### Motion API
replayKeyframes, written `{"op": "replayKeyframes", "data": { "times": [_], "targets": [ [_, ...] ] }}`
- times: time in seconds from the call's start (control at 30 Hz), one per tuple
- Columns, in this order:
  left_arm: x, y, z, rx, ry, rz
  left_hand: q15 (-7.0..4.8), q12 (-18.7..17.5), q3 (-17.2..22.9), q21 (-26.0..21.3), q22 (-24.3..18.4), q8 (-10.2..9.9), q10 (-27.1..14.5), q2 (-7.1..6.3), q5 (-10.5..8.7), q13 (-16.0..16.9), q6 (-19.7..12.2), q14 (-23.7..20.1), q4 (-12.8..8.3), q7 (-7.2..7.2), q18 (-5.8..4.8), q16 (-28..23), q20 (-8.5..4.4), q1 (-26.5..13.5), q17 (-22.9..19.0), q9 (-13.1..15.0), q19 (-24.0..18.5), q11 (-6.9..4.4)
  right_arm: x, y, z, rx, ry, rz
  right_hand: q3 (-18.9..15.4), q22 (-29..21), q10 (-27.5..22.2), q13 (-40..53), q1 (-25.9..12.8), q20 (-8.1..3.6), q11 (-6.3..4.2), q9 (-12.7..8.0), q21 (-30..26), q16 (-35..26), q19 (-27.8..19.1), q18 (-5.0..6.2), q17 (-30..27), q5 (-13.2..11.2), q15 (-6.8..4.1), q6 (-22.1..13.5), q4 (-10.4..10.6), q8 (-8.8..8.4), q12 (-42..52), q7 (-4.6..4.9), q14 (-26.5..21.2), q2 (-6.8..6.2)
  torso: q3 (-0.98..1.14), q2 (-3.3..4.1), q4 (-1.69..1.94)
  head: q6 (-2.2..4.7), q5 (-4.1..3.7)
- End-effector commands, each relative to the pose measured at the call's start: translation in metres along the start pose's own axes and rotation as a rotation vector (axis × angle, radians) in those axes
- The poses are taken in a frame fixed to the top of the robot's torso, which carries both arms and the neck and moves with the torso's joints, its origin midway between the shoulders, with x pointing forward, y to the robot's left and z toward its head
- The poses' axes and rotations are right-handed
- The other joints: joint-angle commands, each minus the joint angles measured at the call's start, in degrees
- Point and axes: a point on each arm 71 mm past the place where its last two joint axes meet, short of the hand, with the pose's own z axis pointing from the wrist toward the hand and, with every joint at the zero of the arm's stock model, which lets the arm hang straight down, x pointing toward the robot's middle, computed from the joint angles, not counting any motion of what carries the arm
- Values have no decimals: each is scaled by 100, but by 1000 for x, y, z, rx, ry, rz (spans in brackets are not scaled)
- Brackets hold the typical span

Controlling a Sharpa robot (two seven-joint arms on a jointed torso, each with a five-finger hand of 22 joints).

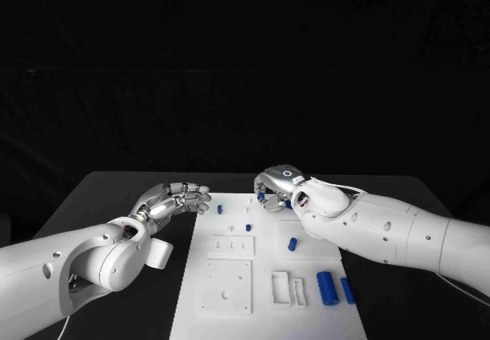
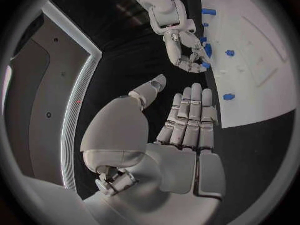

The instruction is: Assemble the parts on the task board

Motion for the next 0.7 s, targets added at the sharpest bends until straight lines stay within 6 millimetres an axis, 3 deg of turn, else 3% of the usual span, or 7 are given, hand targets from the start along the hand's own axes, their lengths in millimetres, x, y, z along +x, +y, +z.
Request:
{"op": "replayKeyframes", "data": {
  "times": [0.03,0.2,0.57,0.7],
  "targets": [
    [3,-2,1,13,19,-2,1,-31,6,18,89,-22,-19,-10,6,-8,21,13,-44,127,84,33,-6,-46,-10,-6,27,23,-2,4,4,5,-42,-20,42,107,218,469,-7,-39,-35,13,23,31,17,367,-6,25,-127,4,-7,23,-12,-20,-95,-74,-8,8,1,17,-4],
    [5,-2,1,14,22,-3,0,-32,8,19,89,-24,-19,-9,8,-9,20,13,-46,128,85,35,-6,-46,-12,-6,28,24,-2,9,10,14,-56,-21,54,106,219,477,-4,-39,-35,18,25,33,18,367,-7,25,-127,4,5,23,-15,-20,-95,-80,-6,17,6,35,9],
    [6,-6,0,33,23,7,-4,-31,25,22,90,-27,-10,-4,29,-12,26,20,-64,127,87,46,-10,-36,-17,-6,35,21,5,13,16,24,-52,-23,81,103,216,493,-2,-38,-33,28,27,35,16,367,-11,25,-125,-2,36,19,-25,-18,-97,-92,-21,76,75,59,1],
    [7,-8,0,37,26,7,-4,-32,26,23,91,-27,-9,-7,33,-13,28,20,-68,127,87,48,-10,-35,-19,-6,35,21,7,15,17,26,-41,-28,86,102,215,496,-1,-38,-33,30,27,36,16,367,-12,25,-125,-3,40,18,-27,-18,-97,-96,-25,98,85,75,0]
  ]
}}
